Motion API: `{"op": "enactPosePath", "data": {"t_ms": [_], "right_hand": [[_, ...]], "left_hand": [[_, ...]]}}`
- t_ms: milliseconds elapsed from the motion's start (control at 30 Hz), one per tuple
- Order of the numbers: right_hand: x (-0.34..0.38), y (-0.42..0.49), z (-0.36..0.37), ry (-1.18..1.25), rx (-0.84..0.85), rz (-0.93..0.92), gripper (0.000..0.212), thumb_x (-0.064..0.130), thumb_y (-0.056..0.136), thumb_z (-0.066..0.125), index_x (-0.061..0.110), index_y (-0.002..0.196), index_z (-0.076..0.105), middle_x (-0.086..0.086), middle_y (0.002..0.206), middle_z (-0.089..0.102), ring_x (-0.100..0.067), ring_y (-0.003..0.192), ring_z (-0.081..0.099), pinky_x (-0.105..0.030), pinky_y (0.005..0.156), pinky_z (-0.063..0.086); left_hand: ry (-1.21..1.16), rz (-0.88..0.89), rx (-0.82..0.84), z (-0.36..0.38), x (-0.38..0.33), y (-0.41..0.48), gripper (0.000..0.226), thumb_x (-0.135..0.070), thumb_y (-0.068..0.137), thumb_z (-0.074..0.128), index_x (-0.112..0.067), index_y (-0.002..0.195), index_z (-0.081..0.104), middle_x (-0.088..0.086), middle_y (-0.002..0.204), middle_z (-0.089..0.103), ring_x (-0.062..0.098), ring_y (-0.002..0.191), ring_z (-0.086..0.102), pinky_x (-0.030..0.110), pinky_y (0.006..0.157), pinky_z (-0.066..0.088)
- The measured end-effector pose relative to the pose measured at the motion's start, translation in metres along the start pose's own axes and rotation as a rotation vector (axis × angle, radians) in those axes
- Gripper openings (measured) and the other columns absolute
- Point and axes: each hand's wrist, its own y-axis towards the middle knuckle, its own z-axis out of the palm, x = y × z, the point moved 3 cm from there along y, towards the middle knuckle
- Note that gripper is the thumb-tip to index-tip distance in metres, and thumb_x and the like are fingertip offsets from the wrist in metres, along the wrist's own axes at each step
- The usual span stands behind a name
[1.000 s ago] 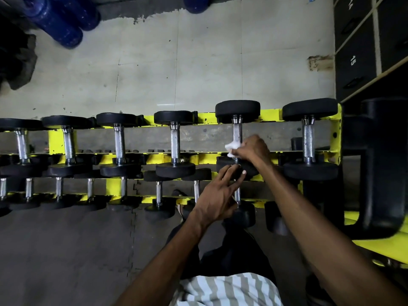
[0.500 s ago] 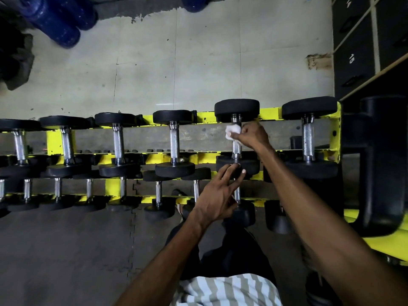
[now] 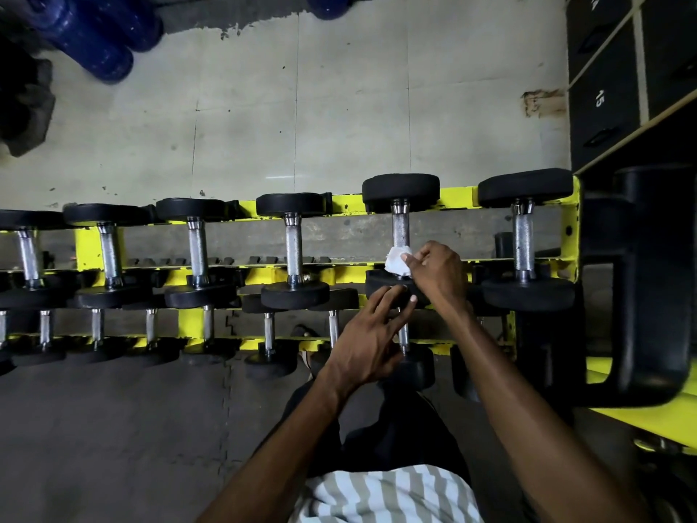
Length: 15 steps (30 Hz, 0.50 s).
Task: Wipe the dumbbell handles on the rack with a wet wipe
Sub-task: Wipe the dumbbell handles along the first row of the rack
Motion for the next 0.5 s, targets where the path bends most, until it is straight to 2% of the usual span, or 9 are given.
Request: {"op": "enactPosePath", "data": {"t_ms": [67, 133, 233, 333, 367, 433, 467, 500], "right_hand": [[0.006, -0.004, 0.004, 0.008, -0.088, 0.043, 0.023, 0.035, 0.082, 0.076, 0.016, 0.079, 0.063, -0.002, 0.08, 0.069, -0.024, 0.074, 0.064, -0.029, 0.062, 0.048], [0.011, -0.006, 0.007, 0.035, -0.113, 0.101, 0.019, 0.033, 0.081, 0.077, 0.016, 0.083, 0.067, -0.004, 0.088, 0.072, -0.025, 0.081, 0.066, -0.029, 0.064, 0.048], [0.007, 0.002, 0.016, 0.222, -0.107, 0.238, 0.013, 0.026, 0.082, 0.075, 0.015, 0.089, 0.073, -0.005, 0.095, 0.075, -0.024, 0.086, 0.069, -0.03, 0.071, 0.054], [0.006, 0.021, 0.025, 0.434, -0.04, 0.321, 0.017, 0.017, 0.084, 0.071, 0.01, 0.098, 0.076, -0.007, 0.098, 0.076, -0.022, 0.089, 0.071, -0.033, 0.08, 0.059], [0.011, 0.028, 0.023, 0.495, -0.015, 0.326, 0.016, 0.014, 0.086, 0.069, 0.008, 0.099, 0.077, -0.005, 0.097, 0.076, -0.019, 0.086, 0.07, -0.028, 0.078, 0.059], [0.024, 0.045, 0.016, 0.59, 0.04, 0.349, 0.012, 0.01, 0.089, 0.066, 0.007, 0.095, 0.076, 0.001, 0.09, 0.071, -0.013, 0.077, 0.062, -0.013, 0.062, 0.05], [0.029, 0.055, 0.014, 0.631, 0.06, 0.386, 0.009, 0.01, 0.09, 0.064, 0.011, 0.088, 0.073, -0.001, 0.087, 0.068, -0.013, 0.074, 0.058, -0.014, 0.06, 0.047], [0.034, 0.063, 0.012, 0.684, 0.089, 0.449, 0.011, 0.01, 0.09, 0.062, 0.016, 0.083, 0.068, -0.005, 0.09, 0.066, -0.016, 0.076, 0.057, -0.019, 0.064, 0.049]], "left_hand": [[0.006, -0.002, -0.004, -0.001, 0.0, 0.0, 0.094, -0.033, 0.075, 0.073, -0.013, 0.159, 0.034, 0.017, 0.161, 0.03, 0.03, 0.148, 0.021, 0.036, 0.099, 0.052], [0.007, -0.008, -0.004, -0.001, 0.001, 0.0, 0.094, -0.033, 0.075, 0.073, -0.014, 0.158, 0.034, 0.017, 0.161, 0.03, 0.03, 0.148, 0.019, 0.037, 0.098, 0.053], [0.004, -0.015, -0.002, 0.0, 0.001, 0.0, 0.094, -0.032, 0.076, 0.074, -0.015, 0.159, 0.033, 0.016, 0.161, 0.029, 0.029, 0.148, 0.019, 0.037, 0.098, 0.053], [-0.009, -0.021, -0.003, 0.001, 0.001, -0.001, 0.095, -0.031, 0.077, 0.075, -0.015, 0.16, 0.031, 0.015, 0.161, 0.029, 0.03, 0.149, 0.02, 0.037, 0.101, 0.051], [-0.021, -0.025, 0.001, 0.002, 0.0, -0.001, 0.095, -0.03, 0.077, 0.074, -0.016, 0.16, 0.031, 0.015, 0.161, 0.028, 0.03, 0.149, 0.02, 0.038, 0.101, 0.05], [-0.037, -0.031, 0.002, 0.002, 0.0, -0.001, 0.095, -0.029, 0.077, 0.074, -0.016, 0.16, 0.03, 0.014, 0.161, 0.028, 0.031, 0.15, 0.022, 0.038, 0.102, 0.05], [-0.041, -0.034, 0.0, 0.003, 0.0, -0.001, 0.095, -0.029, 0.077, 0.073, -0.016, 0.16, 0.031, 0.014, 0.161, 0.028, 0.031, 0.15, 0.023, 0.037, 0.101, 0.05], [-0.043, -0.038, -0.003, 0.002, -0.001, -0.001, 0.094, -0.029, 0.077, 0.072, -0.016, 0.16, 0.03, 0.014, 0.162, 0.028, 0.03, 0.15, 0.023, 0.037, 0.101, 0.051]]}}
